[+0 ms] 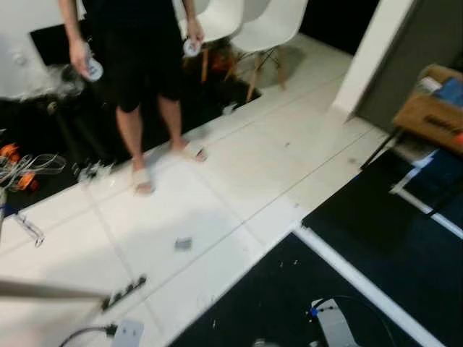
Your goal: Picking trash to rubbish bin
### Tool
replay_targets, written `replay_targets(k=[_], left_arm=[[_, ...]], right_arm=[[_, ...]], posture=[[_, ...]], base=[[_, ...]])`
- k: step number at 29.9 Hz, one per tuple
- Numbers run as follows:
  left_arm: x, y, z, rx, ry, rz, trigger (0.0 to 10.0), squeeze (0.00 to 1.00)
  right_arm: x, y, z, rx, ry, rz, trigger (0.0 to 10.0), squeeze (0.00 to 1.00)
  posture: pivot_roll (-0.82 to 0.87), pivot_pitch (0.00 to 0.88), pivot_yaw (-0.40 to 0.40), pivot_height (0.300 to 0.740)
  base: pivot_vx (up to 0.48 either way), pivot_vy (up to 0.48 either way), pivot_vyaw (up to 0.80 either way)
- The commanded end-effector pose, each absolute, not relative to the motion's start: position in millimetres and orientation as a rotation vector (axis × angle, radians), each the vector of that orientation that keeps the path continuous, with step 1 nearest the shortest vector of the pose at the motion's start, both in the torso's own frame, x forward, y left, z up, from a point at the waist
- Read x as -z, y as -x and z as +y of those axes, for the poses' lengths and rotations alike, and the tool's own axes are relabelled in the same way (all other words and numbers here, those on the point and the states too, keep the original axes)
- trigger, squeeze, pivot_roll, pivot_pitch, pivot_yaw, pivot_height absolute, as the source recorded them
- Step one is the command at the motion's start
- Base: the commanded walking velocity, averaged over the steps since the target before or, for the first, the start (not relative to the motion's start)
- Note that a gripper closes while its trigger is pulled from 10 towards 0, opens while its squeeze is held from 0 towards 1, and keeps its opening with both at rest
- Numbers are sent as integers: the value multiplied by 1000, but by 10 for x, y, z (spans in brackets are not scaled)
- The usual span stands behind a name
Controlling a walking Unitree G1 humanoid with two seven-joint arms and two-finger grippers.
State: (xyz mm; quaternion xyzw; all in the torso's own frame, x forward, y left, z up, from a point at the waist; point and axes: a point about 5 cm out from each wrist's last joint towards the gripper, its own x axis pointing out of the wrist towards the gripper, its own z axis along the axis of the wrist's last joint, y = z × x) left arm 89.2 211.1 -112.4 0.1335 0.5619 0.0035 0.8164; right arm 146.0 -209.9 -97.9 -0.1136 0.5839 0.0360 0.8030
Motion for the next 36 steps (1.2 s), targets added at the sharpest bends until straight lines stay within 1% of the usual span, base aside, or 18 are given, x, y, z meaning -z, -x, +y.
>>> replay_targets(k=[1,14,36], left_arm=[[1183,-746,1955,52,-255,1256,10000,0],[1156,-872,1976,68,-269,1232,10000,0],[1170,-848,1909,93,-266,1240,10000,0]], right_arm=[[1005,-1356,-2159,-66,253,1289,10000,0],[987,-1412,-2153,-72,260,1273,10000,0],[995,-1380,-2169,-62,251,1282,10000,0]], posture=[[67,33,-20,740],[55,7,-15,740],[36,27,-9,740]], base=[[0,0,-775],[0,0,-775],[0,0,-775]])
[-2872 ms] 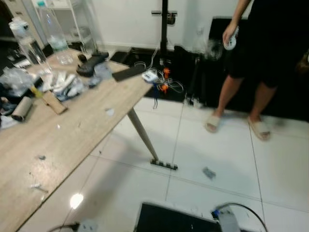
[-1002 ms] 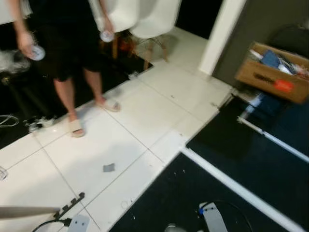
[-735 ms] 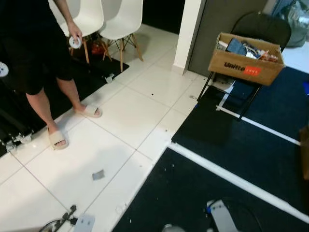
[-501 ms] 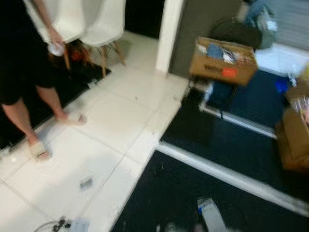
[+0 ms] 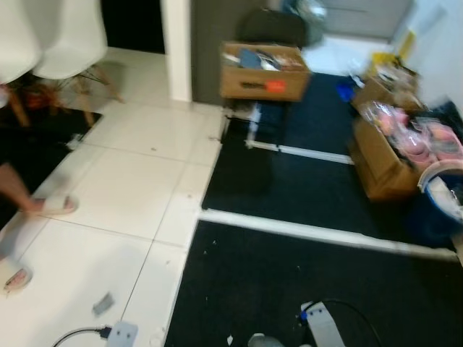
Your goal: Picking trash to rubbish bin
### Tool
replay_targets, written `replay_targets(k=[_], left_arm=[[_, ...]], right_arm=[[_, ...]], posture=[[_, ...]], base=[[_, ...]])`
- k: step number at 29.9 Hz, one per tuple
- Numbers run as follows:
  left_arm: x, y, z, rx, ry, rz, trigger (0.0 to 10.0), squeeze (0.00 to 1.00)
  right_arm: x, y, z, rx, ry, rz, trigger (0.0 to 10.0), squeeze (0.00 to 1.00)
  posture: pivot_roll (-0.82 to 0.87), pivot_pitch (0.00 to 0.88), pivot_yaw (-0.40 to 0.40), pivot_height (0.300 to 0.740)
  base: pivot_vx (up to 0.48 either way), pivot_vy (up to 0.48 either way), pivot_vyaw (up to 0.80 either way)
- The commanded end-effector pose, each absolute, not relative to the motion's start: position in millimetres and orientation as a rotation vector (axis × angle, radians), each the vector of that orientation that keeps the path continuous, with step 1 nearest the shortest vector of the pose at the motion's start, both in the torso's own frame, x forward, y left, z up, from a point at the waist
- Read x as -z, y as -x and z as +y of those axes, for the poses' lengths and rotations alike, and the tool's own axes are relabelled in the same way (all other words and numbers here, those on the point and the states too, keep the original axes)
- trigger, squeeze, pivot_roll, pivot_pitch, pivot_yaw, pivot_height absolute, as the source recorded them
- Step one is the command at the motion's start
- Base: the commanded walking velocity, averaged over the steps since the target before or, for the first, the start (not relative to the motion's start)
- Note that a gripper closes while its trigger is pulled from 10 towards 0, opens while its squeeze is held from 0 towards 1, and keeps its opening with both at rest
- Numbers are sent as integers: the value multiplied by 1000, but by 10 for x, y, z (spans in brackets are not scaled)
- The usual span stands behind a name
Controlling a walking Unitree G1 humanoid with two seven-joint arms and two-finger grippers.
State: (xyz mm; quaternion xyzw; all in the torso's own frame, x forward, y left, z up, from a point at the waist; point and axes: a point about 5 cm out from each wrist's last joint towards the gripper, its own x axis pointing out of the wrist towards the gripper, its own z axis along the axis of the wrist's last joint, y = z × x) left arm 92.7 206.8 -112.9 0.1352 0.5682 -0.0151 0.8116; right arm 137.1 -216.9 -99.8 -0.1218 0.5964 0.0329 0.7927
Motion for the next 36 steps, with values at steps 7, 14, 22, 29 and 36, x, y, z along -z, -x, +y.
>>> replay_targets(k=[7,14,22,29,36], left_arm=[[1171,-841,1914,94,-268,1242,10000,0],[1173,-832,1915,98,-269,1245,10000,0],[1176,-822,1912,101,-271,1250,10000,0],[1176,-821,1915,100,-272,1252,10000,0],[1176,-822,1915,100,-271,1252,10000,0]], right_arm=[[994,-1385,-2164,-62,258,1277,10000,0],[996,-1384,-2159,-63,258,1276,10000,0],[1000,-1374,-2156,-68,261,1280,10000,0],[1010,-1355,-2134,-79,256,1287,10000,0],[1004,-1359,-2161,-64,254,1279,10000,0]], posture=[[34,30,-7,740],[30,33,-4,740],[30,37,-2,740],[32,38,1,740],[33,37,-2,740]], base=[[0,0,-93],[0,0,0],[0,0,0],[0,0,-338],[0,0,-338]])
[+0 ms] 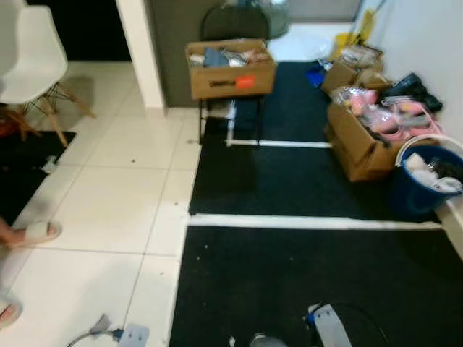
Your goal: Picking trash to rubbish bin
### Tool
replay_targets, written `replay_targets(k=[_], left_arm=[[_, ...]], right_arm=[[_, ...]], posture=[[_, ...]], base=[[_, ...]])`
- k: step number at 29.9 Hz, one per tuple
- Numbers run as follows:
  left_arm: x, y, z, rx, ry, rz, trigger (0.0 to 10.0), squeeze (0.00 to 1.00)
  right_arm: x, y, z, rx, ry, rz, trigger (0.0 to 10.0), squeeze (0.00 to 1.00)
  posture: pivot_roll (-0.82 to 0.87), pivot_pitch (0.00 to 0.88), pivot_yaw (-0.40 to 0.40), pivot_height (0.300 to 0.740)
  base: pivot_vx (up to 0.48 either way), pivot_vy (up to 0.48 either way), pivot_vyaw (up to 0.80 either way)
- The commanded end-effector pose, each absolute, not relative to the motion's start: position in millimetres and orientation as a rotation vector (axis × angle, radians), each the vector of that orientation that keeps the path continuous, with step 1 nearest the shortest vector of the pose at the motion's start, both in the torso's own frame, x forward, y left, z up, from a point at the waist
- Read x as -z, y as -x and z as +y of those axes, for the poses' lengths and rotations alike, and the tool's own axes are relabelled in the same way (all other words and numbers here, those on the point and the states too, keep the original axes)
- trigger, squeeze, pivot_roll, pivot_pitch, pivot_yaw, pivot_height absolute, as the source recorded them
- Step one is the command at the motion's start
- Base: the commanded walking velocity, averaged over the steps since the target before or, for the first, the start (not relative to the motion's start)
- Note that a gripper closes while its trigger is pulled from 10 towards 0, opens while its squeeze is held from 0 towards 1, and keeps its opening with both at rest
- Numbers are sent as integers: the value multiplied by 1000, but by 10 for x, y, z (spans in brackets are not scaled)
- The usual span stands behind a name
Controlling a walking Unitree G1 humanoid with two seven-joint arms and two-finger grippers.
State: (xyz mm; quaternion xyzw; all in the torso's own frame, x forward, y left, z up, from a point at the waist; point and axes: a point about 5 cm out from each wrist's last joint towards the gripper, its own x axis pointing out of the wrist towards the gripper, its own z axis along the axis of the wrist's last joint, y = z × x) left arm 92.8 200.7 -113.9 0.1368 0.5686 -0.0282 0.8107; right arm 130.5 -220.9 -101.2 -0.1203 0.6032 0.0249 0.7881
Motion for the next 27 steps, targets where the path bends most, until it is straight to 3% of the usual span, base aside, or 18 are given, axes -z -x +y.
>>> replay_targets(k=[1,7,12,21,27], left_arm=[[1176,-821,1916,100,-270,1253,10000,0],[1177,-813,1917,101,-269,1254,10000,0],[1177,-822,1910,103,-271,1253,10000,0],[1171,-865,1891,109,-275,1244,10000,0],[1170,-870,1889,111,-276,1243,10000,0]], right_arm=[[1004,-1358,-2164,-64,256,1279,10000,0],[999,-1361,-2184,-68,264,1281,10000,0],[993,-1367,-2197,-69,263,1281,10000,0],[987,-1385,-2200,-80,283,1274,10000,0],[986,-1389,-2197,-61,257,1271,10000,0]], posture=[[33,37,-2,740],[32,34,-6,740],[32,29,-11,740],[29,19,-13,740],[29,17,-12,740]], base=[[0,0,0],[0,0,0],[0,0,-723],[0,0,0],[0,0,-667]])
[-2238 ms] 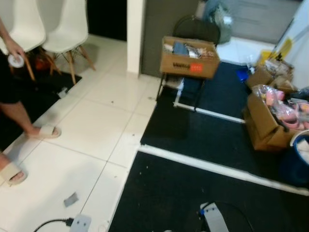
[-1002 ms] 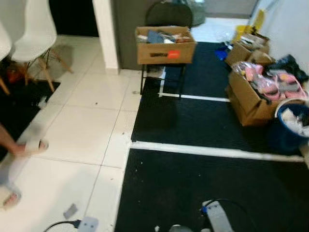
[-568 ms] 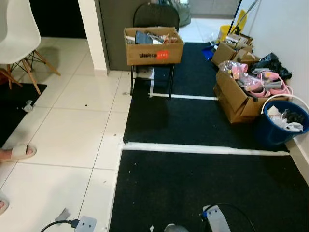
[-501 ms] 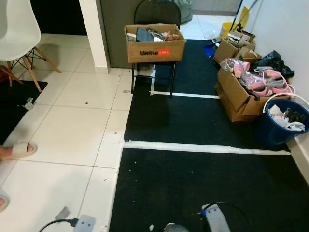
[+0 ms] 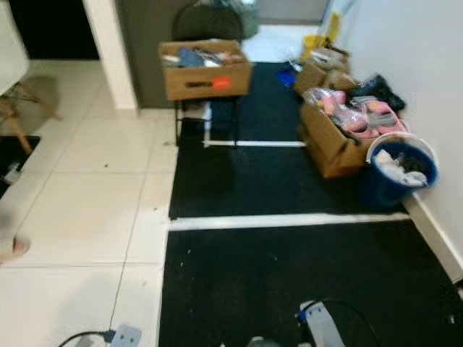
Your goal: Picking trash to rubbish bin
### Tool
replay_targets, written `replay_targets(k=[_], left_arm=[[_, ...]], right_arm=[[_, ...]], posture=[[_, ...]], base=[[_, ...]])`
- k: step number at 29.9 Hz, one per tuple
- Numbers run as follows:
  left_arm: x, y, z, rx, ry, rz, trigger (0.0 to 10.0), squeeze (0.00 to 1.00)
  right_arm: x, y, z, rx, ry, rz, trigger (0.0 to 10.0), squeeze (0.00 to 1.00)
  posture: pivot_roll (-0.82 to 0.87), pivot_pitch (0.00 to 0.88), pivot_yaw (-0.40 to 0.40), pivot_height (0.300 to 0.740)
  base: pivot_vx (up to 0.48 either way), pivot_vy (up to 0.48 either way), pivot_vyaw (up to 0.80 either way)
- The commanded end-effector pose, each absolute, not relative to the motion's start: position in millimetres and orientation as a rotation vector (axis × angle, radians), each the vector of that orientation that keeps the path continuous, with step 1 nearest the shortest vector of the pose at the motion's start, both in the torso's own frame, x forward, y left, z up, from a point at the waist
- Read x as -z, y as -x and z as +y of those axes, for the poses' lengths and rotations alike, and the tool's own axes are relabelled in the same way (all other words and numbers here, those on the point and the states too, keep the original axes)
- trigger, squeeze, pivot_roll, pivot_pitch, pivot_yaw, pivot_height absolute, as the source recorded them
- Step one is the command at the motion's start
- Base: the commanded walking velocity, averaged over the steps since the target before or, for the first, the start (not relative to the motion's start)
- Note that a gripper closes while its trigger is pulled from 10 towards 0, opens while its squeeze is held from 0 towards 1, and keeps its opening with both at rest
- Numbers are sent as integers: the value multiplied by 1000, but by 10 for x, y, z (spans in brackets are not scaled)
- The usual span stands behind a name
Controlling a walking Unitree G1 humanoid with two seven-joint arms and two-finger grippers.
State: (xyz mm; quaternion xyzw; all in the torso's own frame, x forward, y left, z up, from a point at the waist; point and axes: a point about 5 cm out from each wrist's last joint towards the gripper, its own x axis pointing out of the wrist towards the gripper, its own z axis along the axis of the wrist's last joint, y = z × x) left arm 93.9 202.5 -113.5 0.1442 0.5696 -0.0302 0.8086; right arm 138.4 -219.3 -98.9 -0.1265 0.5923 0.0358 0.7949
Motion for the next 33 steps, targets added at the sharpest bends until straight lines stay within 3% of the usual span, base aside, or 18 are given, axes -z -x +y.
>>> replay_targets(k=[1,17,28,33], left_arm=[[1169,-872,1889,111,-276,1242,10000,0],[1172,-862,1891,118,-276,1253,10000,0],[1178,-837,1884,120,-268,1261,10000,0],[1180,-826,1887,121,-269,1263,10000,0]], right_arm=[[985,-1393,-2196,-62,261,1270,10000,0],[974,-1430,-2184,-69,257,1258,10000,0],[963,-1453,-2196,-76,265,1257,10000,0],[965,-1450,-2194,-82,268,1263,10000,0]], posture=[[28,19,-13,740],[23,23,-12,740],[29,21,-16,740],[32,21,-15,740]], base=[[0,0,0],[0,0,0],[253,0,0],[253,0,-783]])
